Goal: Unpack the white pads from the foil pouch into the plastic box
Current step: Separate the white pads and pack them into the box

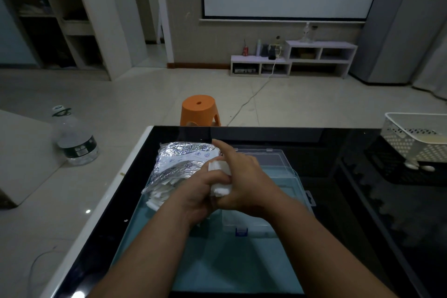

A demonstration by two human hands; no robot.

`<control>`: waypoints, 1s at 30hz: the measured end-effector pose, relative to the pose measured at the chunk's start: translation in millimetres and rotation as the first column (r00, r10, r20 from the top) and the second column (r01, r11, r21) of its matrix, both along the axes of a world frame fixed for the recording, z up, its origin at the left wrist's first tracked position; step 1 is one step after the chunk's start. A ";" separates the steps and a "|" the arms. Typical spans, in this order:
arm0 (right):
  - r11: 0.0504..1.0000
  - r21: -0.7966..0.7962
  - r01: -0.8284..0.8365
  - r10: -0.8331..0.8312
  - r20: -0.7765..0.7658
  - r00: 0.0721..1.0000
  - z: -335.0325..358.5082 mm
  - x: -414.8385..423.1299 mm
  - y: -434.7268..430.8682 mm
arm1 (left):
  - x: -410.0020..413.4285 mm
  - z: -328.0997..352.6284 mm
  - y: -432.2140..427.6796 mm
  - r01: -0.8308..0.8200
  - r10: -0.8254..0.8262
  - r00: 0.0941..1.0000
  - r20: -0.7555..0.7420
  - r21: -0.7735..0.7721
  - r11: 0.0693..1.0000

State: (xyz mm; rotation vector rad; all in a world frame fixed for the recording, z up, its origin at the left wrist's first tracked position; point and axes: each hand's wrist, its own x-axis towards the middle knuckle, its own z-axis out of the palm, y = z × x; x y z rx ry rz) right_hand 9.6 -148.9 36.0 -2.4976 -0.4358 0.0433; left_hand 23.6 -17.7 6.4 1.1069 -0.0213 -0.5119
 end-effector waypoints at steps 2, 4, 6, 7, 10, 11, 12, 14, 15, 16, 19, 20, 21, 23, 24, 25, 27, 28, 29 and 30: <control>1.000 -0.002 -0.012 0.012 0.004 1.000 -0.8 1.5 0.2 | -0.7 1.5 0.0 -0.014 0.014 1.000 0.001 -0.004 1.000; 0.998 -0.037 -0.051 0.051 -0.014 0.999 0.0 1.6 -0.4 | -0.9 3.2 -0.7 -0.056 0.056 0.998 -0.010 -0.009 0.998; 0.996 -0.045 -0.080 0.077 -0.064 0.995 2.8 0.8 -4.7 | 1.8 3.2 -0.5 -0.128 0.126 0.991 -0.049 -0.025 0.991; 0.997 -0.025 -0.074 0.071 -0.095 0.993 3.5 1.2 -7.9 | 3.9 2.7 0.7 -0.163 0.161 0.984 -0.074 -0.025 0.986; 0.998 0.063 -0.017 0.028 -0.183 0.983 1.1 6.2 -18.2 | 8.9 0.6 5.8 -0.228 0.224 0.965 -0.134 -0.015 0.974; 0.996 0.085 0.006 0.011 -0.200 0.980 -0.7 8.0 -20.9 | 9.2 0.5 6.5 -0.228 0.224 0.964 -0.146 -0.011 0.974; 0.995 0.097 0.035 -0.015 -0.199 0.980 -3.4 9.9 -23.6 | 10.0 0.0 6.8 -0.235 0.233 0.961 -0.152 0.006 0.972; 0.986 0.125 0.111 -0.091 -0.162 0.983 -8.5 13.8 -28.6 | 13.1 -2.1 6.0 -0.269 0.278 0.950 -0.143 0.076 0.960; 0.976 0.154 0.156 -0.132 -0.151 0.980 -11.1 15.9 -31.3 | 14.8 -3.3 4.7 -0.293 0.306 0.944 -0.124 0.113 0.949; 0.959 0.195 0.204 -0.174 -0.158 0.972 -13.4 17.3 -33.6 | 16.4 -4.5 3.7 -0.321 0.336 0.937 -0.096 0.141 0.937; 0.868 0.338 0.363 -0.270 -0.292 0.918 -20.0 21.1 -38.2 | 21.5 -9.0 0.3 -0.377 0.376 0.926 0.042 0.204 0.904; 0.838 0.386 0.387 -0.253 -0.354 0.900 -21.9 21.0 -38.4 | 22.0 -9.5 -0.6 -0.374 0.365 0.927 0.083 0.229 0.899; 0.816 0.427 0.389 -0.212 -0.405 0.889 -24.1 21.0 -37.8 | 22.5 -10.4 -1.5 -0.366 0.347 0.931 0.115 0.261 0.894; 0.807 0.468 0.361 -0.139 -0.443 0.885 -28.4 21.0 -36.5 | 24.1 -12.9 -3.3 -0.351 0.310 0.935 0.170 0.336 0.874; 0.805 0.475 0.356 -0.128 -0.446 0.886 -30.6 21.4 -35.8 | 25.5 -14.5 -4.0 -0.348 0.298 0.936 0.187 0.367 0.862; 0.799 0.481 0.361 -0.133 -0.444 0.886 -32.7 22.4 -35.5 | 26.6 -16.0 -5.6 -0.346 0.292 0.937 0.193 0.387 0.855; 0.793 0.474 0.383 -0.175 -0.426 0.888 -35.2 23.6 -34.2 | 27.4 -17.6 -9.2 -0.334 0.288 0.942 0.171 0.405 0.851; 0.794 0.461 0.396 -0.202 -0.414 0.888 -37.7 24.7 -33.1 | 28.4 -20.0 -9.9 -0.324 0.280 0.946 0.164 0.423 0.846; 0.798 0.444 0.408 -0.231 -0.400 0.887 -39.3 25.1 -32.7 | 28.8 -22.2 -10.8 -0.312 0.261 0.950 0.173 0.453 0.835; 0.803 0.426 0.416 -0.255 -0.385 0.887 -40.5 25.2 -32.1 | 29.0 -24.8 -10.9 -0.308 0.239 0.950 0.200 0.491 0.815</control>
